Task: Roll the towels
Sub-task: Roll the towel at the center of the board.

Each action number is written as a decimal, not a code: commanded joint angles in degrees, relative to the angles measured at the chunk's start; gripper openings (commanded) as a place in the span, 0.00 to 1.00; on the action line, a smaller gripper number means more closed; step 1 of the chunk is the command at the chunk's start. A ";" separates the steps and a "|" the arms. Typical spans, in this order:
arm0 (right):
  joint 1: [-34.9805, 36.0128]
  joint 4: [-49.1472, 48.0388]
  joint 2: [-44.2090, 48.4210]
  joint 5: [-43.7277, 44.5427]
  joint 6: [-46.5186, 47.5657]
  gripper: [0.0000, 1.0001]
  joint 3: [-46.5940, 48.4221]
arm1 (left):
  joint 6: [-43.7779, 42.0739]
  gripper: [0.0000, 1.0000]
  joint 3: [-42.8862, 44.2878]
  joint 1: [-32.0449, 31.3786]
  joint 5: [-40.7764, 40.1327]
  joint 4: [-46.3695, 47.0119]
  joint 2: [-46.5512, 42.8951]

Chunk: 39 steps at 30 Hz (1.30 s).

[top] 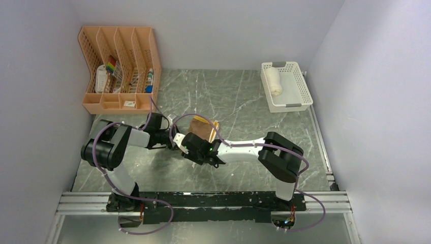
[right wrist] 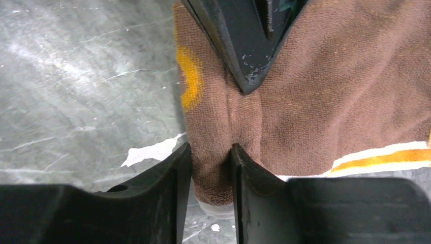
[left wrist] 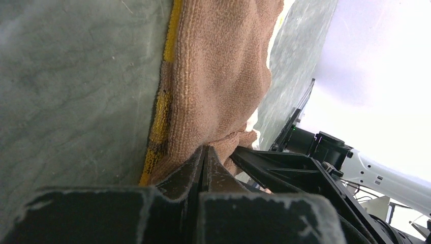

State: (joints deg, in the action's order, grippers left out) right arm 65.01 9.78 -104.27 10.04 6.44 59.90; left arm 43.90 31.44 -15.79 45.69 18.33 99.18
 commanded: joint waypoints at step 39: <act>-17.95 5.15 -14.67 -63.79 -21.06 0.00 7.49 | -22.66 0.48 14.52 21.34 5.46 -38.63 -29.84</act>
State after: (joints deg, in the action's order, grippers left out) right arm 49.58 11.18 -114.26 -47.81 -10.96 65.43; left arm 22.48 49.01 5.37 44.45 -20.43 72.97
